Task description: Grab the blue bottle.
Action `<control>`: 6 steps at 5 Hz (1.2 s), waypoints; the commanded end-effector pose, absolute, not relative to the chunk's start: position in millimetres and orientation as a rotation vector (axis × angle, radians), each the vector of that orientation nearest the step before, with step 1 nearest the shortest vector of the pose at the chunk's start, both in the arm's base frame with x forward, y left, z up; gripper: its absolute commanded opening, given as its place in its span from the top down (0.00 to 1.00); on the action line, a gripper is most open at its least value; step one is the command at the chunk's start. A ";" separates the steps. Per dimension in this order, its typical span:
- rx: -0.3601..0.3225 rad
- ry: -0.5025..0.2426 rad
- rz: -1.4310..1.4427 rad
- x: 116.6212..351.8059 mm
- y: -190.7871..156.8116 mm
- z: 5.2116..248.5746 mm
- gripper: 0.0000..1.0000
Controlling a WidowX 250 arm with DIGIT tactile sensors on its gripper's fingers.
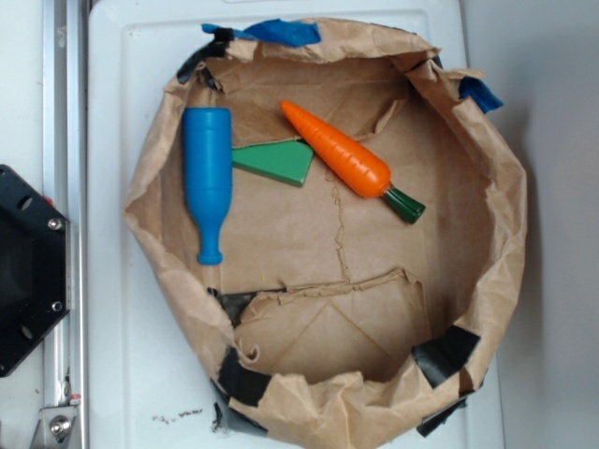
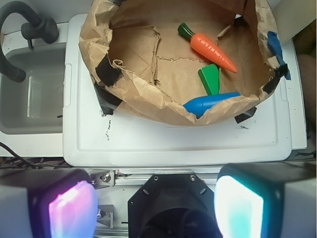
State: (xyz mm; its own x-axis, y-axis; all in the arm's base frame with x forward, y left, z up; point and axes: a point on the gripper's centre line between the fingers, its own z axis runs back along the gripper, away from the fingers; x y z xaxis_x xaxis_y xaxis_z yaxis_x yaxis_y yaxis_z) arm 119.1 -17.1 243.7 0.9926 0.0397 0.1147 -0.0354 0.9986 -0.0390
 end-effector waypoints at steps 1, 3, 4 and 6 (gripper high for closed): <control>-0.037 -0.116 0.038 119.1 -17.1 243.7 0.00; 0.071 -0.154 0.310 205.8 -5.4 215.5 0.00; 0.058 -0.174 0.509 228.6 14.1 190.7 0.00; 0.105 -0.204 0.700 234.4 56.5 133.8 0.00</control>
State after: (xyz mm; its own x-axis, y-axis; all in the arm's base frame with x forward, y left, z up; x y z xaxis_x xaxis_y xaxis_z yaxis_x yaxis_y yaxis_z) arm 234.2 43.1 124.0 0.7700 0.6094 0.1888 -0.6269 0.7776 0.0471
